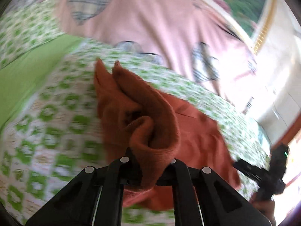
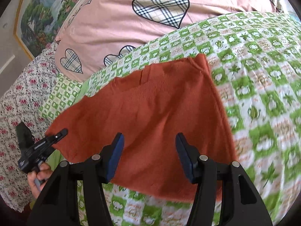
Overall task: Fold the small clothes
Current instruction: 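Grasp a corner of the folded sweater with the left tool, then grasp the sweater's folded edge with the right tool while the left tool holds its corner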
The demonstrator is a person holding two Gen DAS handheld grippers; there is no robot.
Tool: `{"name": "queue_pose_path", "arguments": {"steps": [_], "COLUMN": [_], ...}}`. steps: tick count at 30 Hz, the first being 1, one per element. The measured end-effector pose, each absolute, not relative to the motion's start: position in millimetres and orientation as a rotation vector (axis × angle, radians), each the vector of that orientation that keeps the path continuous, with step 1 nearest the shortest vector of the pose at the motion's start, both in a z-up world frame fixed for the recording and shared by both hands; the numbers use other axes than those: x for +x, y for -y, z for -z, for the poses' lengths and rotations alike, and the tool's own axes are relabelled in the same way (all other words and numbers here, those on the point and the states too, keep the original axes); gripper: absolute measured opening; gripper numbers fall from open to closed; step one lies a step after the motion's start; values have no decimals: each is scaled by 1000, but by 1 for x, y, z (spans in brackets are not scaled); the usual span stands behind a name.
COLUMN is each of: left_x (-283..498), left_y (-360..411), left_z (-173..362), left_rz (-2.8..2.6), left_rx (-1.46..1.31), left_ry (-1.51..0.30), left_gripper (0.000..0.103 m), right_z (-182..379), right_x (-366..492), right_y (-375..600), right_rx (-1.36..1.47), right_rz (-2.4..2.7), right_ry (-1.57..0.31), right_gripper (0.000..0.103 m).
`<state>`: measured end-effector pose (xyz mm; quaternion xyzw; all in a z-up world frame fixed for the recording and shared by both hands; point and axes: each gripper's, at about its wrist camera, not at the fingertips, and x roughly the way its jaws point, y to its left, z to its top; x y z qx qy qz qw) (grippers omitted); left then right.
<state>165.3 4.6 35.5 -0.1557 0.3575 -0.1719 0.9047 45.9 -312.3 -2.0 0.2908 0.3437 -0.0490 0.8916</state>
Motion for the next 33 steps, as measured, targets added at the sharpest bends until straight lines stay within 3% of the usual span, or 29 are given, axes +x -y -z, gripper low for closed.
{"name": "queue_pose_path", "arguments": {"steps": [9,23,24,25,26,33], "left_x": [159,147,146,145,144,137], "left_y": [108,85,85,85,86,122], "left_z": [14,2,2,0,-2,-36], "left_rz": [519,538,536,533,531,672], "left_rx": [-164,-186,-181,-174,-170,-155], "left_ry": [-894,-861,-860,-858,-856,-803], "left_gripper": [6,6,6,6,6,7], "right_z": [13,48,50,49,45,-22], "right_x": [77,237,243,249,251,210], "right_y": [336,279,275,269,266,300], "right_rx": [699,641,621,593,581,525], "right_rz": [-2,-238,-234,-242,-251,-243], "right_ry": [-750,-971,-978,-981,-973,-794], "right_gripper": [61,65,55,27,20,16]}}
